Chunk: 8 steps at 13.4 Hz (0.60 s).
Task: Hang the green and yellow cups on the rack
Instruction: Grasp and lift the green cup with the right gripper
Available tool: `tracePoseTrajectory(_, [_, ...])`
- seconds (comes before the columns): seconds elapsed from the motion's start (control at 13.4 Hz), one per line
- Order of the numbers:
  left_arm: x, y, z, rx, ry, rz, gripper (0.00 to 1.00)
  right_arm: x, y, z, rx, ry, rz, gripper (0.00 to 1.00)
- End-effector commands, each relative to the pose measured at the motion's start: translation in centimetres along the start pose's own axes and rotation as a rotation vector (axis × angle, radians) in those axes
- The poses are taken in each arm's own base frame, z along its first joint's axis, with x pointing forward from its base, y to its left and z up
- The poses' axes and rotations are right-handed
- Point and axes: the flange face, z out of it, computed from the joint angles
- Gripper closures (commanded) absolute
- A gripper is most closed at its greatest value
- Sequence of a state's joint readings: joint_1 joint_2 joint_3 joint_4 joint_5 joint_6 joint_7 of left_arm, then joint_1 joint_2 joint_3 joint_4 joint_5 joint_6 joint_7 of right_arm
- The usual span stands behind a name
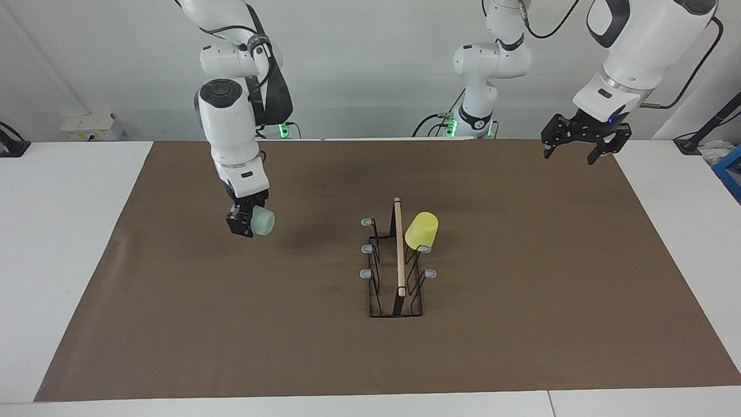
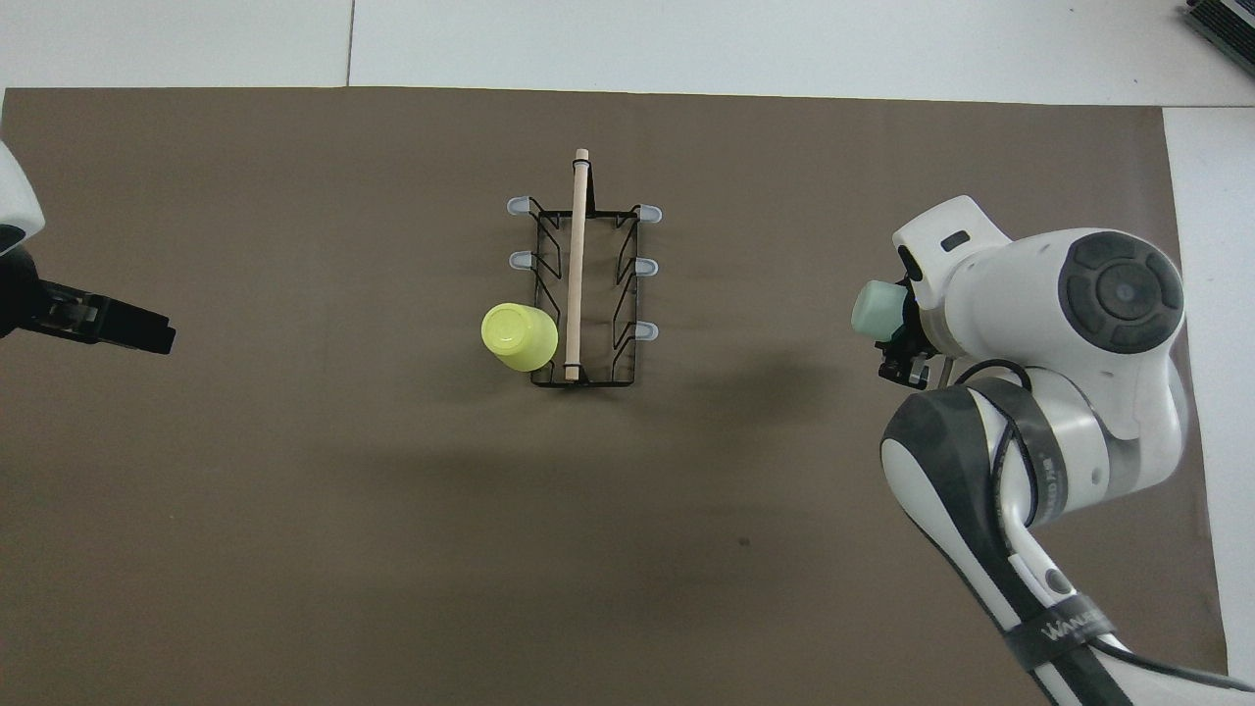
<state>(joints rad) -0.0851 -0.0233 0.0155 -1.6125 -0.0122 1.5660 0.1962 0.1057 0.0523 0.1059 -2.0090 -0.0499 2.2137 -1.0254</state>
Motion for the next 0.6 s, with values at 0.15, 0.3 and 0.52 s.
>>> tracePoseTrajectory(0.15, [-0.4,0.2,-0.3,-0.011,-0.006,-0.009,0.00,1.7,-1.0,-2.8,0.072,0.207,0.071,0.41])
tracePoseTrajectory(0.3, [-0.4,0.2,-0.3,-0.011,-0.006,-0.009,0.00,2.0,-1.1,-3.1,0.102,0.277,0.086,0.41])
tracePoseTrajectory(0.52, [-0.5,0.2,-0.4,-0.010,-0.004,-0.009,0.00,2.6,-1.3,-3.4,0.137,0.363,0.135,0.41])
